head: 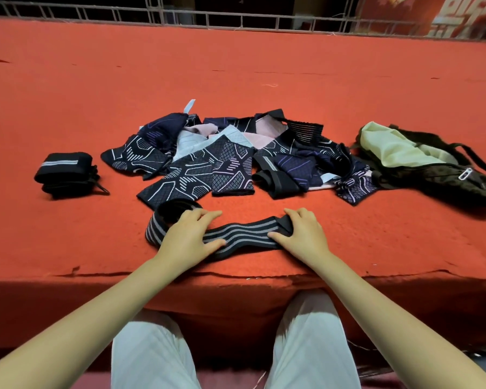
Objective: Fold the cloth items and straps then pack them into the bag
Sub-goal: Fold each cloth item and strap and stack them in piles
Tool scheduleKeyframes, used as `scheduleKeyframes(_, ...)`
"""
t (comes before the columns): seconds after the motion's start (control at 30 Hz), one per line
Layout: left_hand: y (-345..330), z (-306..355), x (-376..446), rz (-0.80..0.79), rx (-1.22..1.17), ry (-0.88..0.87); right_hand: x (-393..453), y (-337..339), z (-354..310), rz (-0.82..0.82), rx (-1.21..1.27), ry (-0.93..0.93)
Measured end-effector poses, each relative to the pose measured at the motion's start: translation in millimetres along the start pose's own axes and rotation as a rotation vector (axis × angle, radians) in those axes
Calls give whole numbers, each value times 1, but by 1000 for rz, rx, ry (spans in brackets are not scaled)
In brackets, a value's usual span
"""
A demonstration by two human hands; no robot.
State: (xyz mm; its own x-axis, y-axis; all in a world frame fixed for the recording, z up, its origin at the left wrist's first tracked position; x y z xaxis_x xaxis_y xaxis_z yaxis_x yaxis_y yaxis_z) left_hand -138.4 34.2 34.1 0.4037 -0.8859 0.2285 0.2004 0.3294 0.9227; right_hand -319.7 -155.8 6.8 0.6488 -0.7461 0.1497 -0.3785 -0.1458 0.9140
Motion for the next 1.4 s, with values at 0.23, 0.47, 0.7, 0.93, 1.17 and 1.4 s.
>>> scheduleKeyframes(0.23,46,-53,18,89,229,265,2,1,4,33,33,-35)
scheduleKeyframes(0.47,48,-66,-15,160,240,150,0,5,9,143,129,54)
scheduleKeyframes(0.7,4,-66,-58,9,315,1,-7,10,13,194,251,95)
scheduleKeyframes(0.93,9,-70,-57,-98,214,-100,-13,14,19,169,311,110)
scheduleKeyframes(1.17,9,-71,-39,-95,16,-188,-20,17,37,145,321,-13)
scheduleKeyframes(1.4,12,-60,-24,1,-3,-283,-9,19,32,35,261,-240)
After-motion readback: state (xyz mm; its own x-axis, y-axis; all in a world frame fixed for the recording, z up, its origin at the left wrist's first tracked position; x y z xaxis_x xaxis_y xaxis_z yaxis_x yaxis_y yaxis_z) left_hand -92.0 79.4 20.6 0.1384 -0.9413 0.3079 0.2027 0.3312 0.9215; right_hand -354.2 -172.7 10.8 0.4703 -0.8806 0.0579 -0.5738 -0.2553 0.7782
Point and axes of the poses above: each hand's wrist, its own x-axis towards the middle knuckle, its own y-axis out of the back of the hand, z = x × y, the point moved 3 cm from there along x, towards the middle knuckle, and after that the axes turned 1 degree about -z, right-handed, at the moved point
